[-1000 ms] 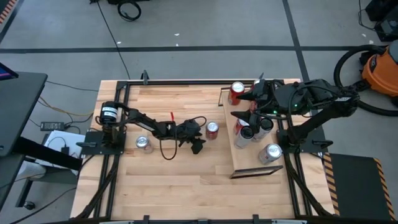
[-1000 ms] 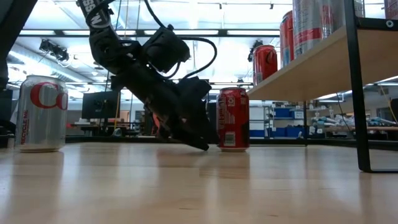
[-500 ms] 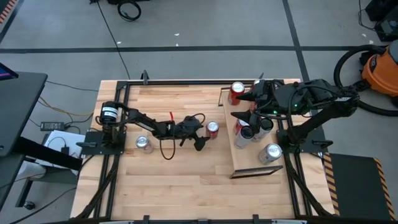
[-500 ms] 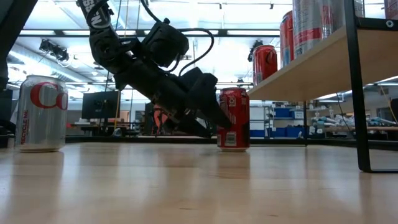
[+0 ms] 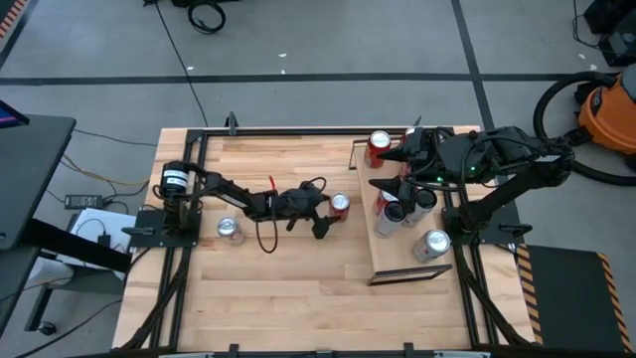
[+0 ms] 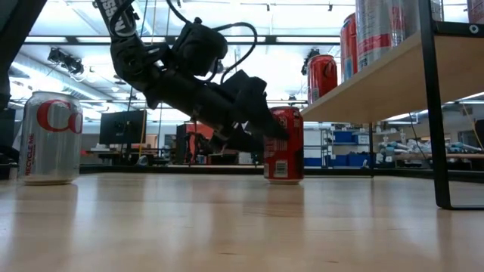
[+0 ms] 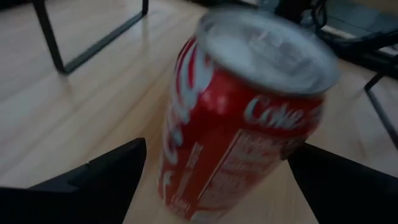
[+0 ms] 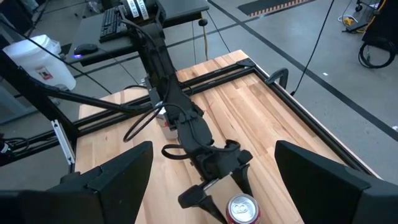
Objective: Place canned beverage on shelf
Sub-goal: Put the red white soda can on the shelf aligned with the other red white soda can
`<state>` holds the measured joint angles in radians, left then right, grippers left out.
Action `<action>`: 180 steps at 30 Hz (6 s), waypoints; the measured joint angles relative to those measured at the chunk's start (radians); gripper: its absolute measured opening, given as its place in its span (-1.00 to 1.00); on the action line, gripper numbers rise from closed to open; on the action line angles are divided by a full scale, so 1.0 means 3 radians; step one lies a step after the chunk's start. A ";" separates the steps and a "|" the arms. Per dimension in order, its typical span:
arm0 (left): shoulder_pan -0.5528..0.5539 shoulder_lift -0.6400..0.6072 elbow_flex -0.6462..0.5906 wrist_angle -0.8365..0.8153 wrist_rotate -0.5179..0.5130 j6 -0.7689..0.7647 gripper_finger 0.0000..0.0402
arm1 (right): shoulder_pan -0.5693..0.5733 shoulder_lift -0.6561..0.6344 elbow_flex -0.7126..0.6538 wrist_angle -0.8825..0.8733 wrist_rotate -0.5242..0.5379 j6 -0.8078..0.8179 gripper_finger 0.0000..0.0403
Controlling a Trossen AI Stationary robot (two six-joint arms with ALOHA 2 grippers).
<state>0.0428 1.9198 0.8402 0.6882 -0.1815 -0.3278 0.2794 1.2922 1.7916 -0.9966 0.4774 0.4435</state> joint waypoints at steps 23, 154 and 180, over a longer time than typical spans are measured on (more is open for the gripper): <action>0.0035 0.0242 0.0001 0.0762 -0.0089 -0.0063 0.99 | -0.0001 0.0072 0.0000 0.0039 0.0001 0.0031 0.73; 0.0224 -0.0112 0.2205 -0.0931 0.0070 0.0667 0.92 | 0.0138 -0.0130 0.0028 0.0293 0.0001 -0.0677 0.73; 0.0182 -0.0052 0.2187 -0.2617 0.0105 0.0484 0.26 | 0.0138 -0.0130 0.0028 0.0303 0.0003 -0.0782 0.73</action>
<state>0.0975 1.9042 1.4963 -0.0967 -0.1499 -0.1826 0.3206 1.2533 1.8000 -0.9058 0.4782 0.2089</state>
